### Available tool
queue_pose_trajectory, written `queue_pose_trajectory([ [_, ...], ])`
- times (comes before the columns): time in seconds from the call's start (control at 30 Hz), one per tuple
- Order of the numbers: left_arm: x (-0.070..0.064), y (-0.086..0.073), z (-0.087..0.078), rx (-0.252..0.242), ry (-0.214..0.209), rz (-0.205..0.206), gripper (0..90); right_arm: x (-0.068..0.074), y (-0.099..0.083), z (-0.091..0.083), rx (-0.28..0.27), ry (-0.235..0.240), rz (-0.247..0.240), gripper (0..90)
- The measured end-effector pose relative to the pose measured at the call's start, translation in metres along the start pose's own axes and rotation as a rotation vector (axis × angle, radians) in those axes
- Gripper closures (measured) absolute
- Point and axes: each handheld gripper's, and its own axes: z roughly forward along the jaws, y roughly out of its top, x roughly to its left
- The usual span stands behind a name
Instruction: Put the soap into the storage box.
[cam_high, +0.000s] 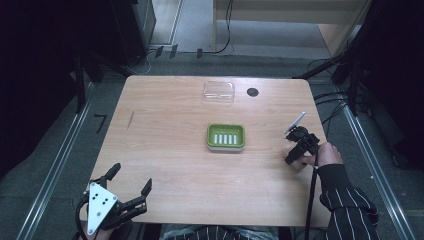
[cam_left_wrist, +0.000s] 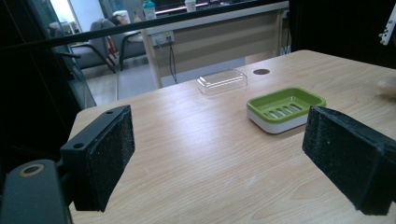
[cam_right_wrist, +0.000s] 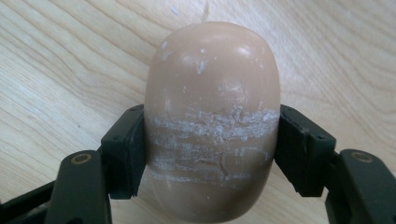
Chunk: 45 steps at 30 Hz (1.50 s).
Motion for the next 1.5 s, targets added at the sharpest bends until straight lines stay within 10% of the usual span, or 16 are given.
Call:
queue_pose_trajectory([
  [1.5,0.003,-0.003,-0.01,0.002,0.034,-0.015,9.6,0.049,0.058,-0.022,-0.026,-0.009,-0.259,34.1],
])
